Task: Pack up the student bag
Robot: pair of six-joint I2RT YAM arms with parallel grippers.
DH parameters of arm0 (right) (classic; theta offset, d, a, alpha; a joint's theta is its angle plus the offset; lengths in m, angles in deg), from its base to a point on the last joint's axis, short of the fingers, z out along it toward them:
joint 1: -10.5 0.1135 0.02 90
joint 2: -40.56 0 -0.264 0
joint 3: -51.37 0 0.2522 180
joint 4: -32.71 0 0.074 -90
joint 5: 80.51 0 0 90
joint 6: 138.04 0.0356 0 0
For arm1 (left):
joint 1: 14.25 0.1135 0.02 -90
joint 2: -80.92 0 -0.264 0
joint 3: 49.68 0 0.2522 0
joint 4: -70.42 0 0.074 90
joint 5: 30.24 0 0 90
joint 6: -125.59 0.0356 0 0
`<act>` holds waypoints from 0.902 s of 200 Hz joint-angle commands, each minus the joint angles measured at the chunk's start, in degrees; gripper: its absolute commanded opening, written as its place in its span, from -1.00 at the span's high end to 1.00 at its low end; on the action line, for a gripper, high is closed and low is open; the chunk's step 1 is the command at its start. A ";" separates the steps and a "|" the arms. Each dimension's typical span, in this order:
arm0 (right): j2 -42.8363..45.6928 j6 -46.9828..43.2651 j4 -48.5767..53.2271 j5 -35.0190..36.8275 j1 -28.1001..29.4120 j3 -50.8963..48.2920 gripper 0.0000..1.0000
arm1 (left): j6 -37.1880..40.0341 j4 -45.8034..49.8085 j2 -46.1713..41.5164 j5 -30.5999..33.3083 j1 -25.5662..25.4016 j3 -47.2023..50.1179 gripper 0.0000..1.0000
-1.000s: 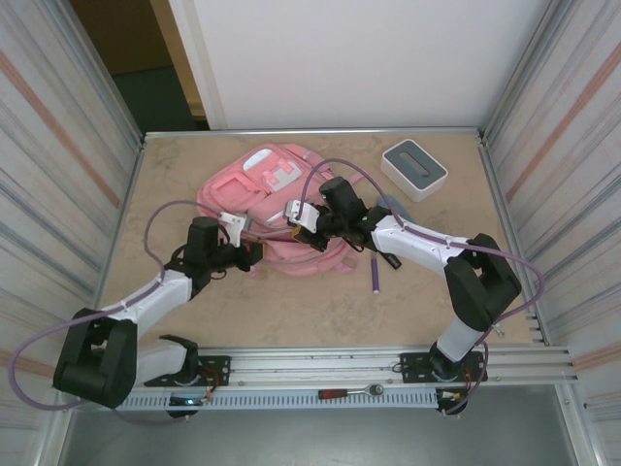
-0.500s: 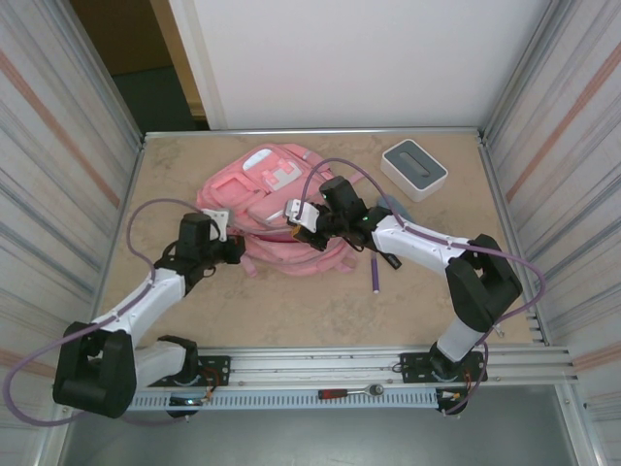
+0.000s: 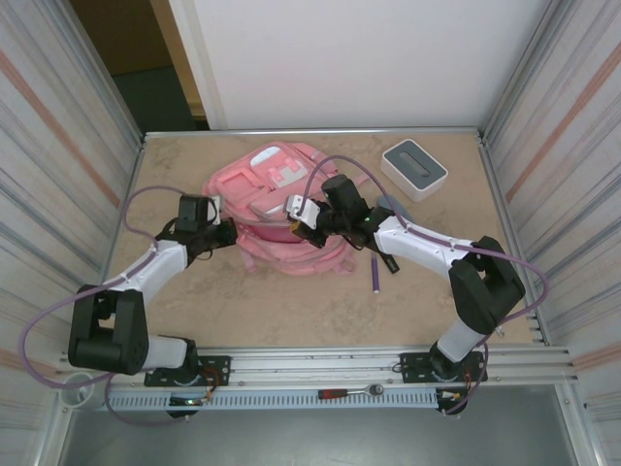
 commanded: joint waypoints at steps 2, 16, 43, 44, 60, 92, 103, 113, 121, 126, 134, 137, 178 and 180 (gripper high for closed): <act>2.16 4.24 1.19 -0.17 0.55 3.90 0.96 | -2.25 4.30 -3.22 11.51 3.11 0.61 0.59; 0.67 4.78 3.06 0.38 0.71 6.61 0.92 | -1.37 3.45 -9.05 10.05 3.04 2.93 0.16; -3.08 8.24 5.95 -0.51 0.45 13.69 0.85 | 0.52 -2.20 -22.53 6.52 1.85 8.51 -0.48; -3.23 8.44 6.15 -0.62 0.45 14.11 0.84 | 0.57 -2.51 -22.93 6.43 1.79 8.69 -0.49; -6.20 10.27 10.87 -3.01 0.78 20.64 0.79 | 3.57 -8.81 -29.07 3.76 0.28 11.74 -0.64; -7.60 12.41 12.42 -5.28 0.48 24.84 0.78 | 14.66 -21.19 -31.95 -0.04 -3.49 14.81 -0.69; -7.60 13.56 12.47 -6.94 -0.35 25.44 0.78 | 21.13 -25.61 -30.61 -1.55 -4.96 15.62 -0.69; -7.74 14.55 12.81 -8.92 -0.89 26.14 0.78 | 27.83 -29.59 -29.06 -2.81 -6.41 16.45 -0.68; -7.95 15.02 13.11 -10.39 -1.12 26.66 0.78 | 32.34 -32.04 -27.78 -2.47 -7.57 16.68 -0.70; -8.05 15.22 13.21 -11.06 -1.17 26.85 0.78 | 34.76 -32.86 -26.75 -2.35 -7.94 16.37 -0.71; -8.11 15.21 13.46 -11.94 -1.17 27.00 0.78 | 37.77 -33.03 -24.91 -2.74 -8.11 15.24 -0.72; -8.14 15.15 13.47 -12.29 -1.21 27.09 0.78 | 38.92 -32.79 -24.13 -2.94 -8.08 14.55 -0.73; -8.22 14.39 14.09 -14.00 -1.45 27.61 0.79 | 47.88 -28.39 -14.00 -3.37 -8.21 5.29 -0.72; -8.22 14.43 14.11 -14.05 -1.47 27.62 0.80 | 47.96 -28.57 -13.82 -3.45 -8.21 5.09 -0.72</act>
